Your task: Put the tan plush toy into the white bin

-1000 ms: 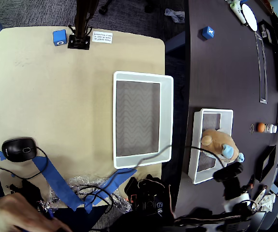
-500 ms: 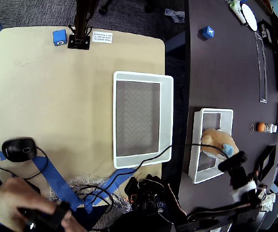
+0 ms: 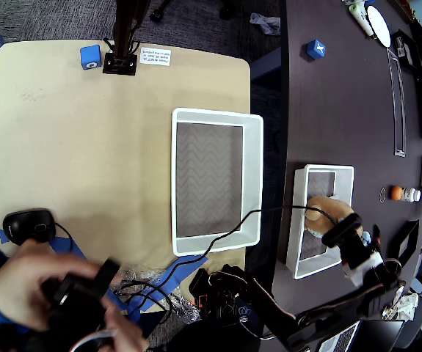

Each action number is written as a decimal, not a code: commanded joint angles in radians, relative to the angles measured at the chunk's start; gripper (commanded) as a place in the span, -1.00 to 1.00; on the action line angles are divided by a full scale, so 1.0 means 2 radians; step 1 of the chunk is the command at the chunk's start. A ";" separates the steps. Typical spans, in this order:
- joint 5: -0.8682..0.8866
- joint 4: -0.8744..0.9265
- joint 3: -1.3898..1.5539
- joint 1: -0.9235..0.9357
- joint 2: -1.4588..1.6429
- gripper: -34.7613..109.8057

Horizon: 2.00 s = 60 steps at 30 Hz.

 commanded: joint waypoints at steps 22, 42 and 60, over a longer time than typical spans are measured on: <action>-0.036 0.010 -0.094 -0.009 -0.113 -0.13; -0.041 0.009 -0.079 -0.005 -0.002 -0.52; -0.044 0.012 -0.060 -0.083 0.240 -0.52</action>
